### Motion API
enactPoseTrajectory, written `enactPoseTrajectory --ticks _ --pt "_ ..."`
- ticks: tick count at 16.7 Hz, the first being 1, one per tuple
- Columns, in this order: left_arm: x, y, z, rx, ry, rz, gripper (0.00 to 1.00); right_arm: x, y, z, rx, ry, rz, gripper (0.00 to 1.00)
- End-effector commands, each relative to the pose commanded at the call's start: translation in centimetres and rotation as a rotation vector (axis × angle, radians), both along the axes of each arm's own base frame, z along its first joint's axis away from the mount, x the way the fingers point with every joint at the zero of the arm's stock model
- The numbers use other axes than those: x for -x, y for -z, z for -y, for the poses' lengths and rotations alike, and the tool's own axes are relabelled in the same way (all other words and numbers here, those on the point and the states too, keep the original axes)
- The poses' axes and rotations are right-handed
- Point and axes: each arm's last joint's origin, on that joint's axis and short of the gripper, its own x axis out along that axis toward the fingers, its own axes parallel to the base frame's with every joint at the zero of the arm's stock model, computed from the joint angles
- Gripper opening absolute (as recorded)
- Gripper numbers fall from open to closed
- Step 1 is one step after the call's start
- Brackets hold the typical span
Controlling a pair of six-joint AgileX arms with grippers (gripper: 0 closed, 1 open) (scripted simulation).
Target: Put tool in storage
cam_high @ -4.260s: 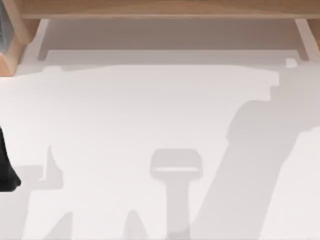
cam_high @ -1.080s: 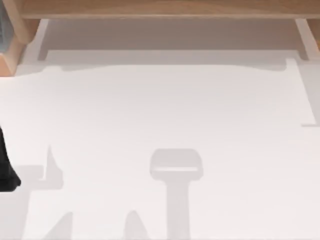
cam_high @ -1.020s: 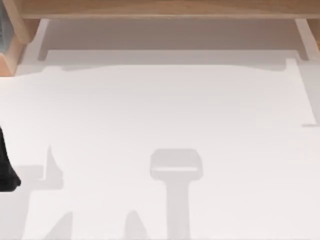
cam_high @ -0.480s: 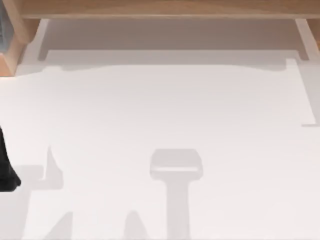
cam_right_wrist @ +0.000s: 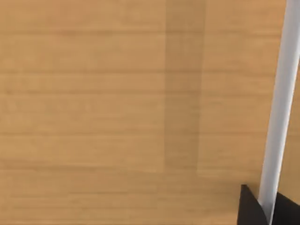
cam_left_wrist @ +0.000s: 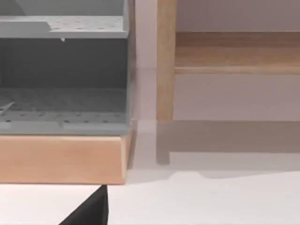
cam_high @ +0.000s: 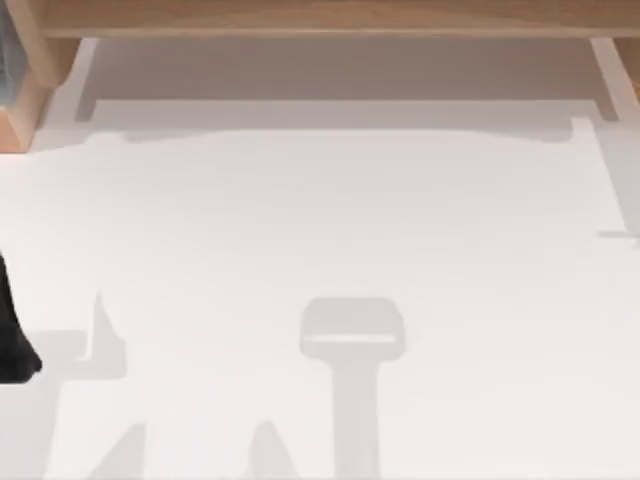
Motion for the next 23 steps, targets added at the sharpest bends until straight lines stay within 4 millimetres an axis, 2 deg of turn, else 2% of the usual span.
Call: enactPoseTrajectory --ticks 5,11,18,23 --pt "0.0 0.0 0.0 0.000 0.000 0.000 1.00 -4.0 -0.4 0.2 0.008 0.006 0.013 0.00" --pt "0.0 0.0 0.0 0.000 0.000 0.000 1.00 -4.6 0.0 0.2 -0.002 0.008 -0.003 0.00" --pt "0.0 0.0 0.0 0.000 0.000 0.000 1.00 -10.0 -0.4 0.5 0.007 0.011 0.015 0.00" --pt "0.0 0.0 0.0 0.000 0.000 0.000 1.00 -10.2 -0.2 0.6 -0.001 0.018 0.005 0.00"
